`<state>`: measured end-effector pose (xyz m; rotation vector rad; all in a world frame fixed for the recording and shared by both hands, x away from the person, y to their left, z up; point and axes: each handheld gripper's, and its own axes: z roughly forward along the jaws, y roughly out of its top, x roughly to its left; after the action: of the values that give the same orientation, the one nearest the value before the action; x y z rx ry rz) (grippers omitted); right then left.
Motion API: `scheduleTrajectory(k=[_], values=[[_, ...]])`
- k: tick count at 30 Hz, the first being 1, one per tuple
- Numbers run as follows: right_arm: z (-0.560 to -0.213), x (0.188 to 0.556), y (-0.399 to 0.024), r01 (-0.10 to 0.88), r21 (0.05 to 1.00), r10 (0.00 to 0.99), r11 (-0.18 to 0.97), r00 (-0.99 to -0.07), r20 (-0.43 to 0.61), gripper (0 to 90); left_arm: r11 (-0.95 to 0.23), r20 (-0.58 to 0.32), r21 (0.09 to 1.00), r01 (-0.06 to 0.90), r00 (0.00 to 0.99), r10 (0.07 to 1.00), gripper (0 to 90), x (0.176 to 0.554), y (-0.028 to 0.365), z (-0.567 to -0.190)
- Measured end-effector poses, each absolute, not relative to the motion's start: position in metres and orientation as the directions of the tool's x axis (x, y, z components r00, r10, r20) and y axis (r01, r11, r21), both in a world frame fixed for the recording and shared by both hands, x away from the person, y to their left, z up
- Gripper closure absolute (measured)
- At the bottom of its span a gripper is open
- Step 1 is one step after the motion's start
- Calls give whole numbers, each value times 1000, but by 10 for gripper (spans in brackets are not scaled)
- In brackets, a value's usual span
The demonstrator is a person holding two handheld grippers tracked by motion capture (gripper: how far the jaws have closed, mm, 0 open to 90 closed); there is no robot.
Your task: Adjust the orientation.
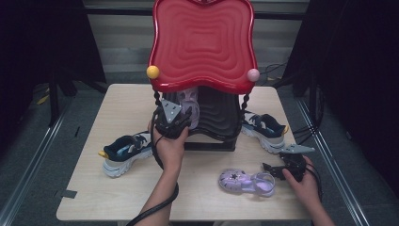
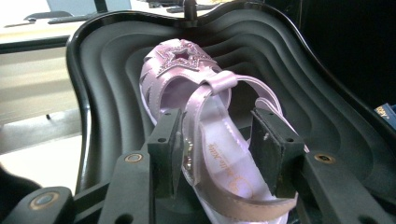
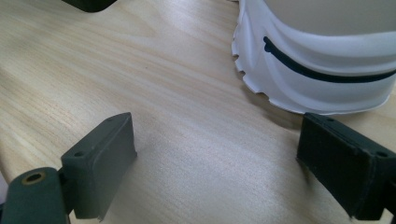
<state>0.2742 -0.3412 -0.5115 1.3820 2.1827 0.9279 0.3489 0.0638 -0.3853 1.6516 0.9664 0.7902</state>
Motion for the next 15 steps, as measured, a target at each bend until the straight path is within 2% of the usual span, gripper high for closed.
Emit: scheduleTrajectory(k=[7, 15], values=[[-512, 274, -341, 639, 711, 900, 293, -435, 20, 105, -189, 60, 956, 224, 481, 875, 530, 341, 69, -382], [-512, 274, -341, 639, 711, 900, 293, -435, 20, 105, -204, 36, 944, 259, 533, 845, 521, 334, 74, -382]])
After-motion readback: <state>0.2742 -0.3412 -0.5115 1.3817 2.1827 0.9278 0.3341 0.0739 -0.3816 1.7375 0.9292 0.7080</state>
